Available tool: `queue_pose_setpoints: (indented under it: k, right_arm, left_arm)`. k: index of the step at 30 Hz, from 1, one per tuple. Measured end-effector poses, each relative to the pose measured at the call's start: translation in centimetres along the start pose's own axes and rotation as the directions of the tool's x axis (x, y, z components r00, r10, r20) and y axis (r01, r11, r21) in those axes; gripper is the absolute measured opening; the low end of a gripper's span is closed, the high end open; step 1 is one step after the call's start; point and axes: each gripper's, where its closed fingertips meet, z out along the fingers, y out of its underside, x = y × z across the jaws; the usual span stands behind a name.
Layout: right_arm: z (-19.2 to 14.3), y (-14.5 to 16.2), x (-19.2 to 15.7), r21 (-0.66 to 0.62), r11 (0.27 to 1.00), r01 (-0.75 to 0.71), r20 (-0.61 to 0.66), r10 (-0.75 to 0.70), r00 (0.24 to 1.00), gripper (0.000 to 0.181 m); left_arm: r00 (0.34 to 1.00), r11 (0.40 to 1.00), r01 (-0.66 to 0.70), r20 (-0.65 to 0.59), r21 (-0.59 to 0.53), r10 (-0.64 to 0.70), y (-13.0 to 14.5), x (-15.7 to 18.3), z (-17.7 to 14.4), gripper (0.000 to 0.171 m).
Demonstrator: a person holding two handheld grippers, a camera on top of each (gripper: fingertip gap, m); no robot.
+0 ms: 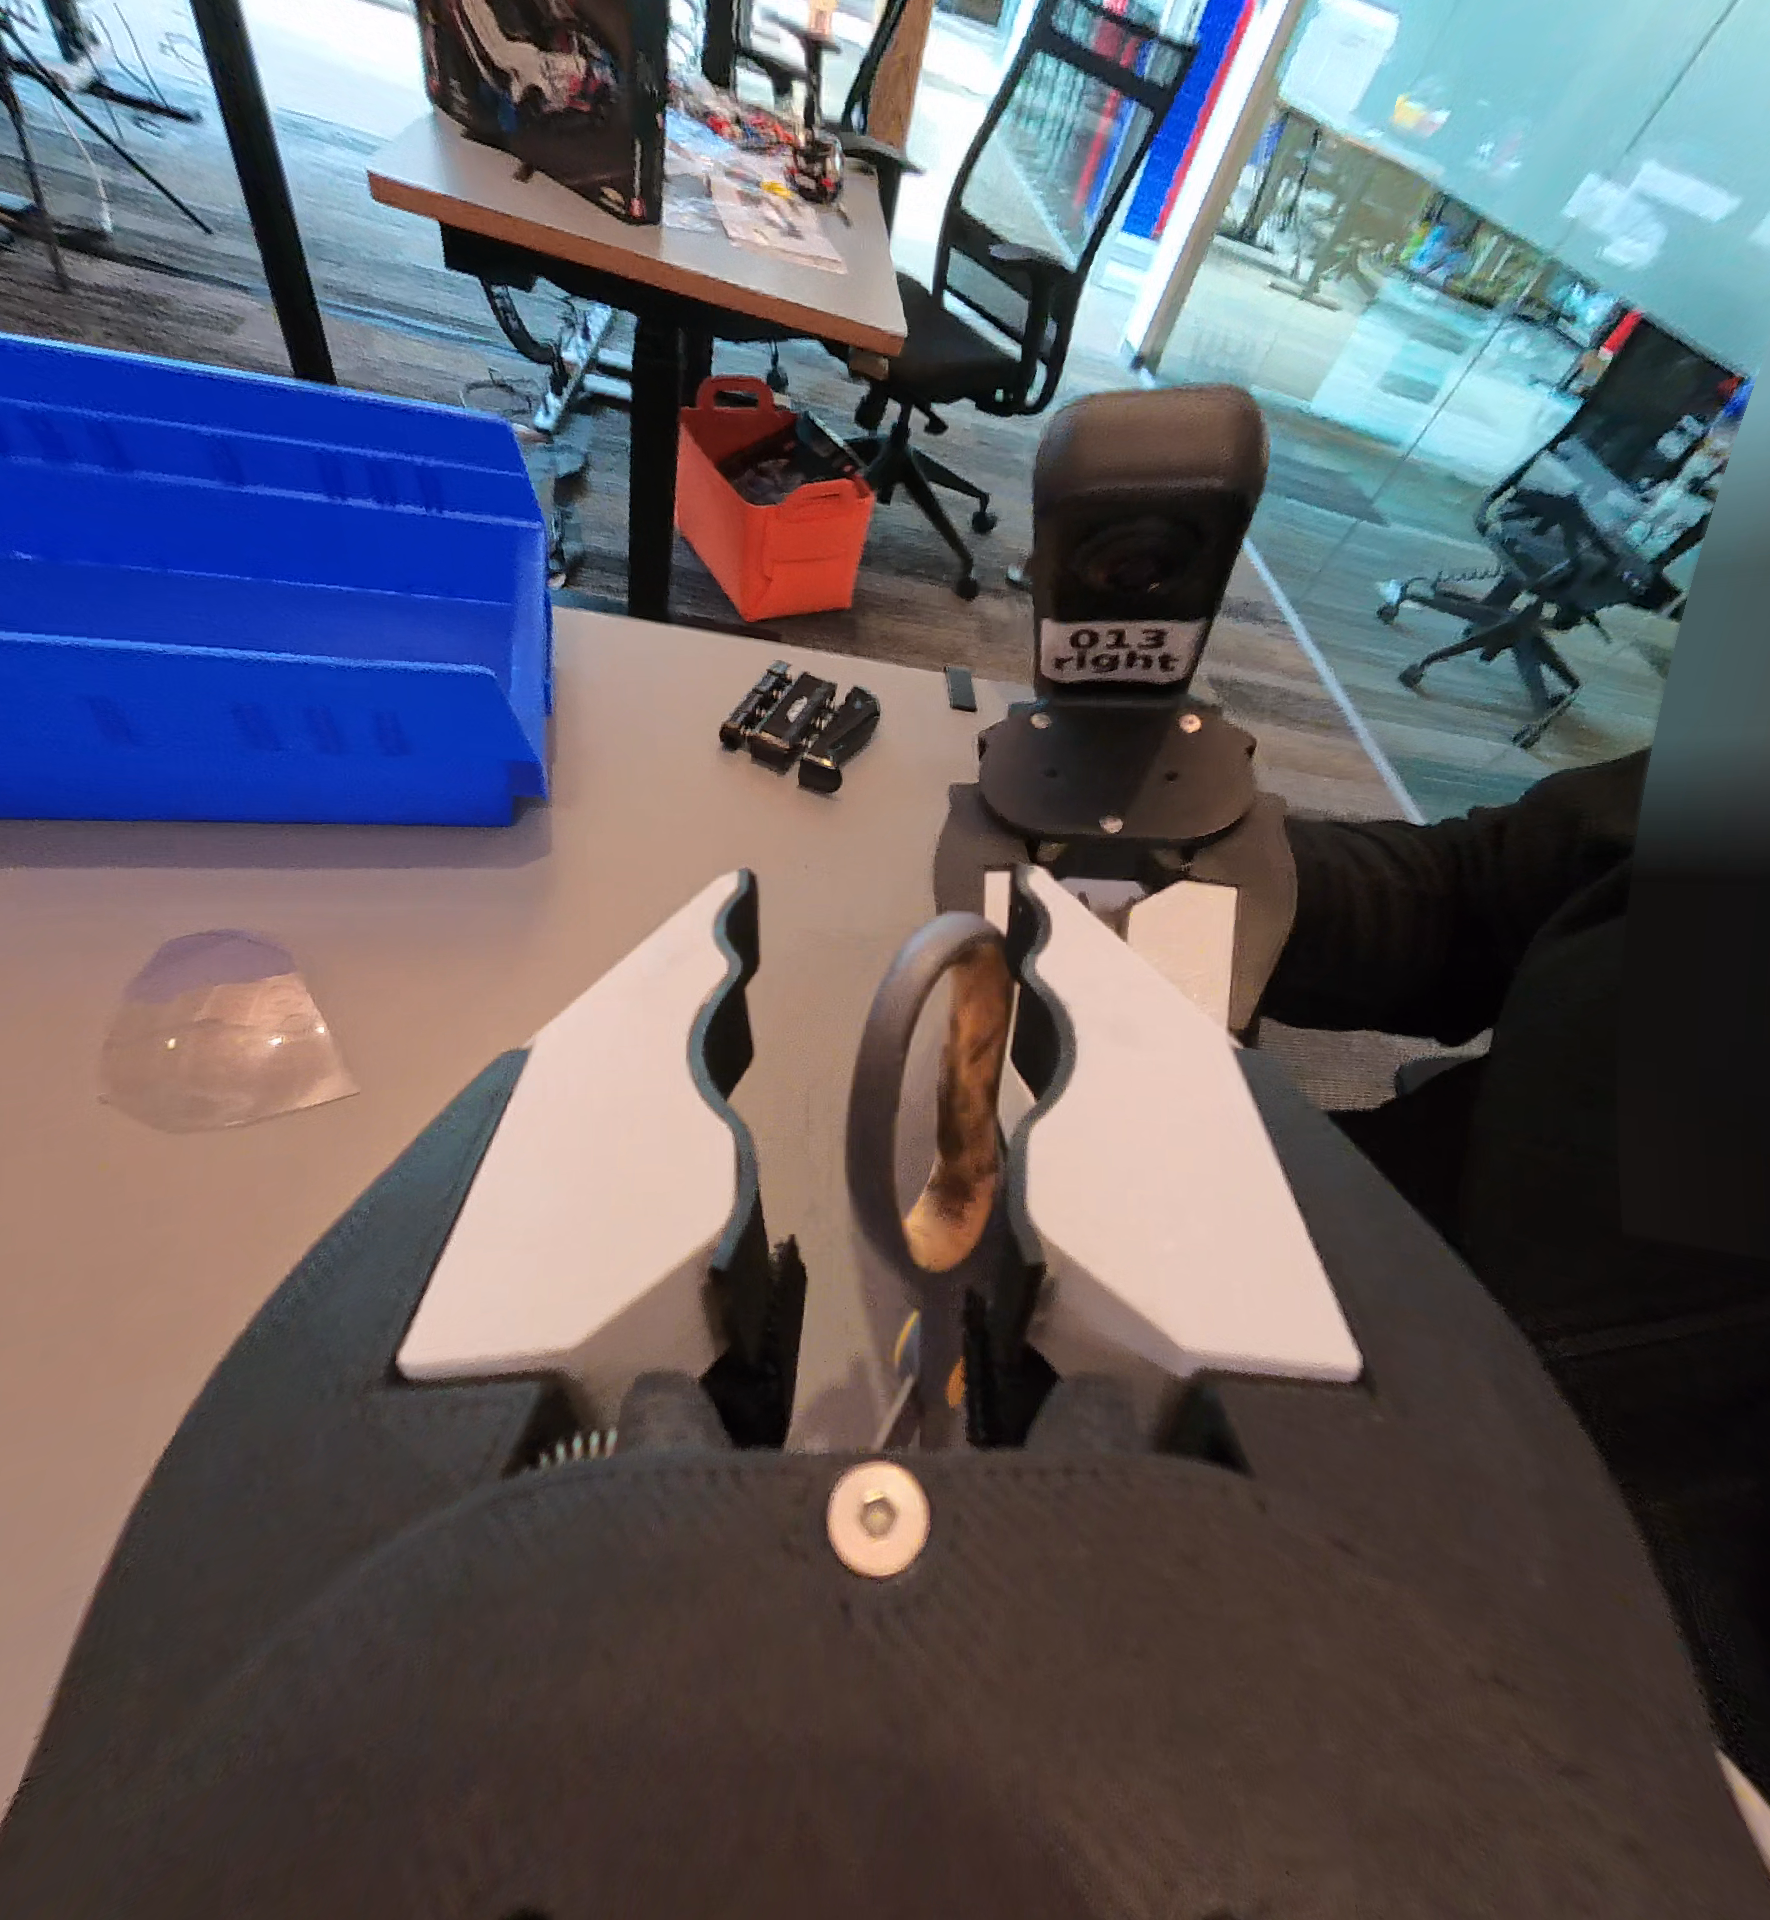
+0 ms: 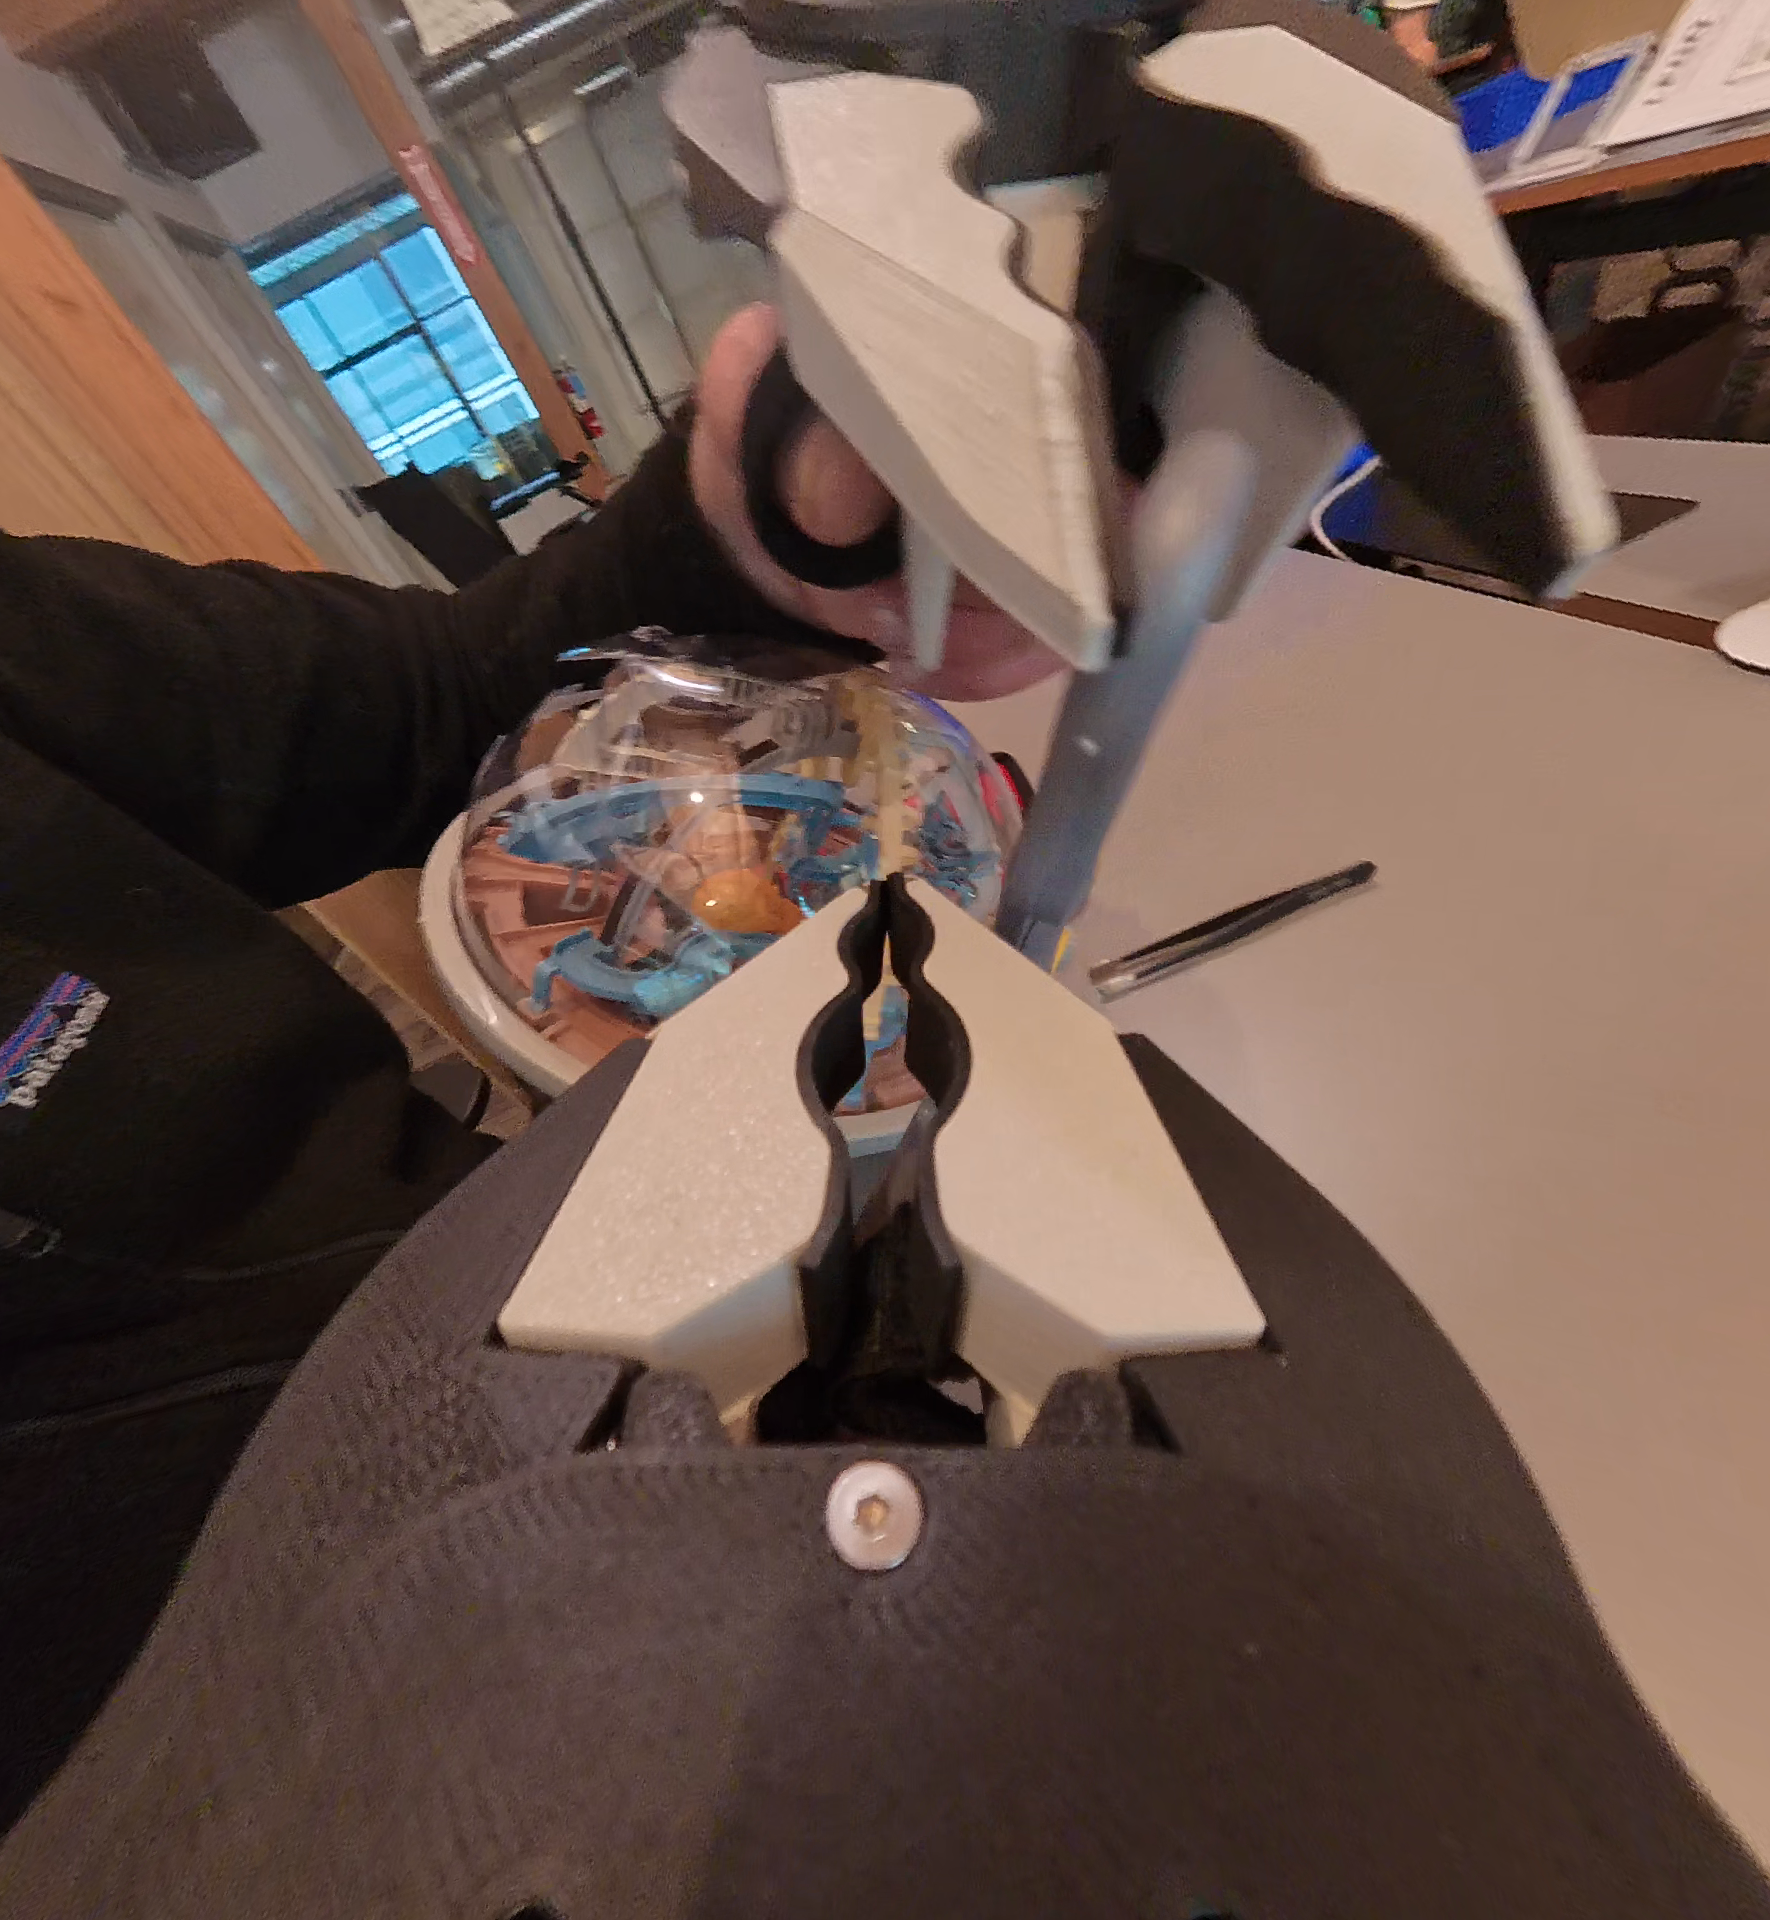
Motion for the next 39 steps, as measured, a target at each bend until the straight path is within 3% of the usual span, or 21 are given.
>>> queue_pose_setpoints:
  k: [3,5,7,9,10,16,19,22,24,26,28,30,37,39]
  right_arm:
    - [0.3,0.8,-0.1,-0.024,1.0,0.016,-0.001,-0.016,1.0,0.0]
    - [0.7,1.2,-0.4,-0.013,1.0,-0.017,0.037,0.017,0.999,0.0]
    - [1.0,1.5,-0.8,-0.013,1.0,-0.022,0.059,0.023,0.998,0.0]
    - [1.3,1.5,-1.2,-0.014,1.0,-0.019,0.079,0.02,0.997,0.0]
    - [1.5,1.7,-1.4,-0.026,1.0,-0.007,0.086,0.009,0.996,0.0]
    - [-0.5,0.7,-1.9,0.051,0.999,0.02,0.08,-0.024,0.997,0.0]
    - [-3.4,0.9,-0.9,0.089,0.995,0.05,-0.045,-0.047,0.998,0.02]
    - [-5.8,3.8,1.6,0.038,0.999,0.03,-0.228,-0.02,0.974,0.053]
    - [-5.4,6.3,1.6,0.008,0.998,-0.066,-0.189,0.066,0.98,0.064]
    - [-3.6,7.8,0.7,-0.008,0.989,-0.149,-0.093,0.147,0.985,0.061]
    - [-2.3,8.3,0.8,-0.067,0.989,-0.135,-0.109,0.127,0.986,0.025]
    - [-2.1,7.7,1.6,-0.064,0.994,-0.088,-0.167,0.076,0.983,0.009]
    - [-2.5,5.5,1.5,-0.15,0.988,-0.03,-0.165,0.005,0.986,0.008]
    - [-2.7,4.9,1.3,-0.2,0.98,-0.019,-0.161,-0.014,0.987,0.008]
  left_arm:
    - [0.998,0.998,0.063,-0.01,0.001,-0.063,0.5,-0.7,-0.8,0.06]
    - [0.984,0.989,0.127,-0.118,-0.07,-0.135,2.2,0.4,-0.7,0.058]
    - [0.988,0.989,0.1,-0.105,-0.105,-0.111,3.4,0.4,-0.5,0.028]
    - [0.983,0.99,0.078,-0.158,-0.115,-0.095,3.5,1.4,-0.4,0.022]
    - [0.986,0.992,0.048,-0.153,-0.113,-0.065,3.5,1.5,-0.4,0.006]
    - [0.993,0.989,0.009,-0.113,-0.146,-0.026,3.8,1.2,0.0,0.006]
    - [0.994,0.99,0.024,-0.103,-0.135,-0.038,3.7,0.9,-0.1,0.006]
    - [0.993,0.993,0.052,-0.097,-0.108,-0.062,3.6,0.5,-0.5,0.006]
    - [0.992,0.994,0.063,-0.103,-0.088,-0.072,3.4,0.5,-0.8,0.005]
    - [0.99,0.995,0.078,-0.112,-0.067,-0.085,3.2,0.6,-0.9,0.005]
    - [0.992,0.995,0.073,-0.1,-0.068,-0.08,3.2,0.5,-0.8,0.005]
    - [0.992,0.995,0.084,-0.087,-0.05,-0.088,2.9,0.4,-1.1,0.005]
    - [0.997,0.995,0.08,-0.004,0.065,-0.08,1.2,-0.2,-2.3,0.006]
    - [0.994,0.995,0.071,0.072,0.07,-0.076,1.0,-1.0,-2.6,0.005]
